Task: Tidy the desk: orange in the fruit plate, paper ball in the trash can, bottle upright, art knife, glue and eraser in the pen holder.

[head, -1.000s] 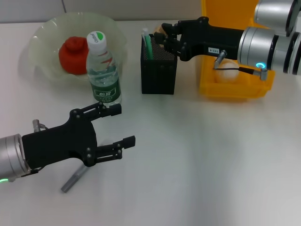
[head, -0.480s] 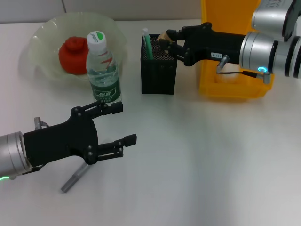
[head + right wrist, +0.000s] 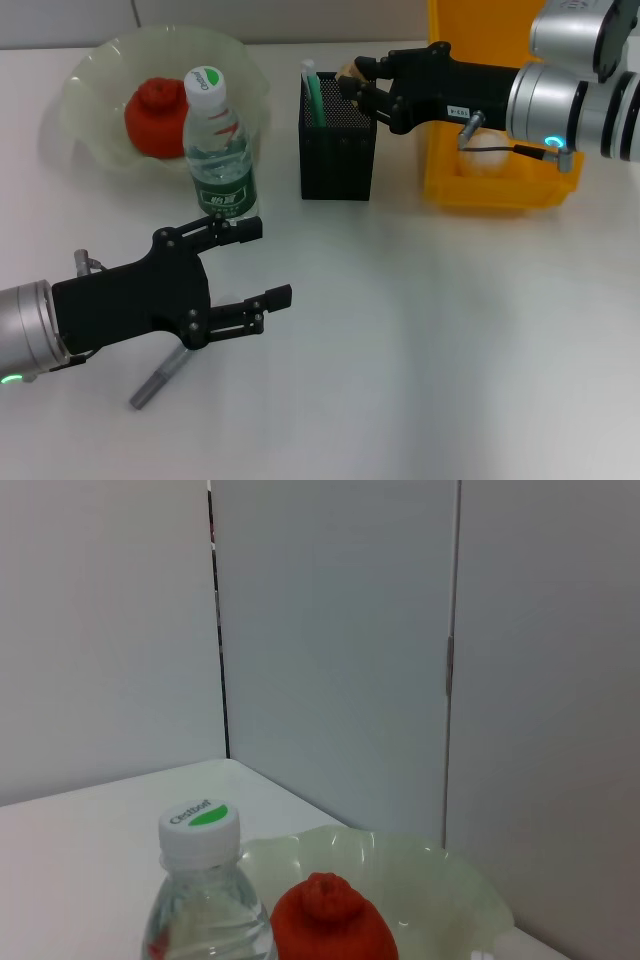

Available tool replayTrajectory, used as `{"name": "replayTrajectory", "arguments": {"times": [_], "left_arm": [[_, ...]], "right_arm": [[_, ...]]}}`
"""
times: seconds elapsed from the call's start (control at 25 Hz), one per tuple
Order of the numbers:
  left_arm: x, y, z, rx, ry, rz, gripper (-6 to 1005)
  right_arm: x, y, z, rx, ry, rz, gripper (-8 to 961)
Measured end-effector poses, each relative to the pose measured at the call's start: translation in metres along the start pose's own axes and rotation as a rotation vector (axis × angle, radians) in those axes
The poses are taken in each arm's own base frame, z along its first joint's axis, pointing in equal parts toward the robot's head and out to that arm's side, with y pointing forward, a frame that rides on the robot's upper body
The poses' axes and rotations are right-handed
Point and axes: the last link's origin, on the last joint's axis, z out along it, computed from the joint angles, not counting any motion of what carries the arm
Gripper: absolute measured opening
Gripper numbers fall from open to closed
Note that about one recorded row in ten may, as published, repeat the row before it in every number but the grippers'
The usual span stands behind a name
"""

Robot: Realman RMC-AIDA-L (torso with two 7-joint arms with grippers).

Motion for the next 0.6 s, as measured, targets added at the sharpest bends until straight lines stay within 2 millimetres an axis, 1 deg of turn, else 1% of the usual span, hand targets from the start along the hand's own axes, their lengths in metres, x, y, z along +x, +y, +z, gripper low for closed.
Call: {"name": "replayTrajectory", "arguments": {"times": [0.6], "left_arm": [[-0.0004, 0.0, -0.0001, 0.001, -0.001, -0.001, 798]], "right_arm": [[0.0008, -0.0009, 0.0058, 0.004, 0.015, 0.008, 311]]}}
